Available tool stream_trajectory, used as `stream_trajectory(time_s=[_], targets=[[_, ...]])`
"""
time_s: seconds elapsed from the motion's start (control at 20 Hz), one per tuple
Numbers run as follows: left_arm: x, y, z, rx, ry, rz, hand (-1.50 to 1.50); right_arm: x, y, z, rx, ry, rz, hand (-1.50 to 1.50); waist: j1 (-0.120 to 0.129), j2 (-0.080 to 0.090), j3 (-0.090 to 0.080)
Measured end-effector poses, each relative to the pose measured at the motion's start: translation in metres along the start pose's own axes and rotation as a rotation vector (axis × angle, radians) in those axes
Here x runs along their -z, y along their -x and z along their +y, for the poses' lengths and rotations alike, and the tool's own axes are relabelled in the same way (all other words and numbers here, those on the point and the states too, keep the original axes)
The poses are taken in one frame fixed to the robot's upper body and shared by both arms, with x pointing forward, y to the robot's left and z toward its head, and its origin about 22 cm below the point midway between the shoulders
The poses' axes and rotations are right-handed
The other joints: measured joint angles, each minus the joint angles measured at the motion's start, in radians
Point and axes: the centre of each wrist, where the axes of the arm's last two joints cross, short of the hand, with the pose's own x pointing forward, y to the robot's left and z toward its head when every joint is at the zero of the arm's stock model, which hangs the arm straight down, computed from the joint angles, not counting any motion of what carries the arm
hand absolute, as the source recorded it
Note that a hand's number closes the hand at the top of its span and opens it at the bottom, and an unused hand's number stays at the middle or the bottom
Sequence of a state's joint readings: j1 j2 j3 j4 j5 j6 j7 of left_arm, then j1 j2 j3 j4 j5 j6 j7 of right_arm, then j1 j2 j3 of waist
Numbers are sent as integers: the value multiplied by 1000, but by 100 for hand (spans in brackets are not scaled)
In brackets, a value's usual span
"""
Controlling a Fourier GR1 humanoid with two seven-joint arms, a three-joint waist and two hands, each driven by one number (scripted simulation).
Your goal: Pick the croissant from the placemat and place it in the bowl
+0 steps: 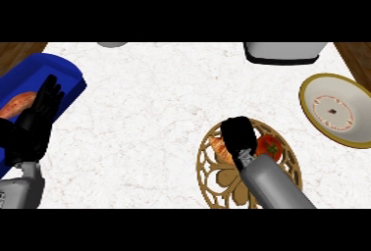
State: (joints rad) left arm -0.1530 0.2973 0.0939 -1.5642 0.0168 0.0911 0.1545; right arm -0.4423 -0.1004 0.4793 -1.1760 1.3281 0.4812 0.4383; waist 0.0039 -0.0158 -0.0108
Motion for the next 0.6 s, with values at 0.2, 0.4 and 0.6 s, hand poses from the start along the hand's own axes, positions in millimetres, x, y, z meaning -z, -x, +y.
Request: stream_trajectory(time_s=[0.2,0.4,0.6], targets=[[-1,6,0,-1,-5,-1,0,-6,12,4,23,69,-46,150,-5,3,3],[-1,7,7,0,-28,9,0,-21,55,22,156,147,-244,150,-22,-1,3],[-5,11,12,4,-37,21,0,-47,105,46,248,211,-393,150,-37,2,8]])
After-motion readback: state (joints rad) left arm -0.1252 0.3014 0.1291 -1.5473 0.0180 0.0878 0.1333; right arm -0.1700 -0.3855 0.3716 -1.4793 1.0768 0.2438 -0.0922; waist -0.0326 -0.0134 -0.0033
